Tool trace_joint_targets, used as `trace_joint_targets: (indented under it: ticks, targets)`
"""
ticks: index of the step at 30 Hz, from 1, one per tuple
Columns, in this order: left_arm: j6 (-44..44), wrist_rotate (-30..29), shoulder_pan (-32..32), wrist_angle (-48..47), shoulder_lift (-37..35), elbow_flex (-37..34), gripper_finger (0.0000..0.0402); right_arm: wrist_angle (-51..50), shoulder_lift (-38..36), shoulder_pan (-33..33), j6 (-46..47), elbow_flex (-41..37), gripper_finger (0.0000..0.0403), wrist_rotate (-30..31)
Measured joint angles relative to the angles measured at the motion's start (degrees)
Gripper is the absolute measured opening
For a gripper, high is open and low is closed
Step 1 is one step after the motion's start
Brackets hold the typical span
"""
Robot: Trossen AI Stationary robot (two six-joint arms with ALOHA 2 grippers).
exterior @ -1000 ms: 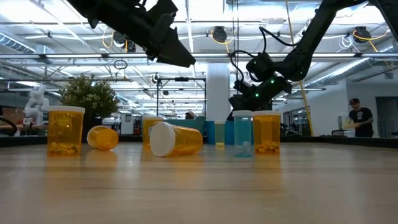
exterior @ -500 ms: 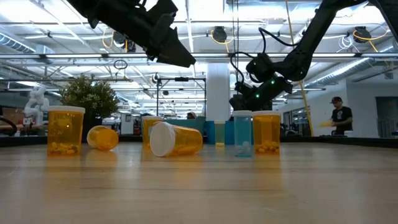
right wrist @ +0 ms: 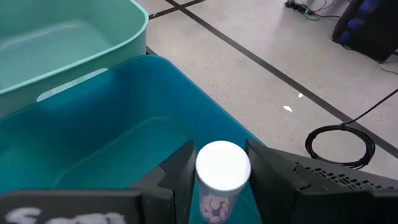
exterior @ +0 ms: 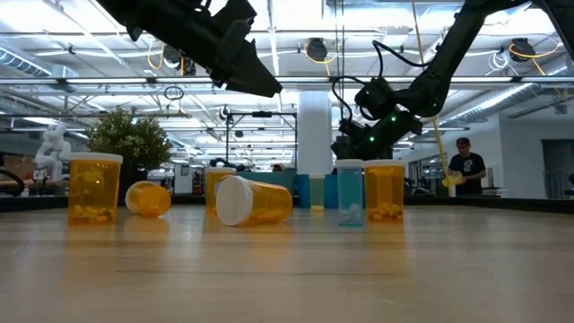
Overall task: Pick and place medicine bottles into bin by pill shape (circle, oval)
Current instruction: Put the small pink tablet bottle into the blue bin
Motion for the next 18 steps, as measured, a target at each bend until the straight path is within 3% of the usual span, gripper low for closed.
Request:
trace_joint_targets:
  ticks: [18]
  targets:
    - [0.0, 0.0, 0.0, 0.0, 0.0, 0.0, 0.0241, -0.8, 0.0, 0.0, 0.5, 0.0, 0.0163, 0.2]
